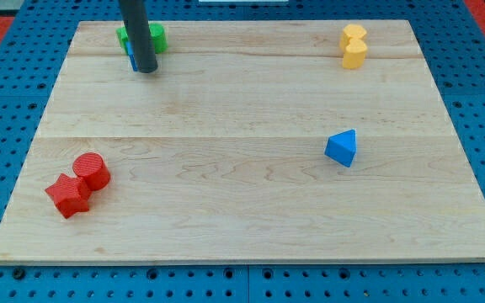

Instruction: Move the blue triangle to the top center of the board

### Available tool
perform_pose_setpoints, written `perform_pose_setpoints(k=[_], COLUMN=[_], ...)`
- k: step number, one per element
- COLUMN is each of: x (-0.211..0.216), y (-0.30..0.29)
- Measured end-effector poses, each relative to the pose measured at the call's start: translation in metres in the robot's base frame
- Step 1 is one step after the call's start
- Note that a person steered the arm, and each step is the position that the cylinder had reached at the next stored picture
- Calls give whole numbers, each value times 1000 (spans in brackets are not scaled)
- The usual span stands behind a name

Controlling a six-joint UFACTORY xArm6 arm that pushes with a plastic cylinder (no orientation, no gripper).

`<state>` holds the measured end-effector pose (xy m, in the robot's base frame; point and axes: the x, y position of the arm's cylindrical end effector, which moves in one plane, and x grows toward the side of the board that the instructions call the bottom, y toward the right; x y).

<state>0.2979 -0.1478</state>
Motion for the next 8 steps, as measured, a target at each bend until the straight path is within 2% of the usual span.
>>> perform_pose_setpoints(k=[1,2,3,4,5,6,7,8], x=[-4,0,22,66,121,173,188,185], y=[42,149,261,350,385,383,342,290])
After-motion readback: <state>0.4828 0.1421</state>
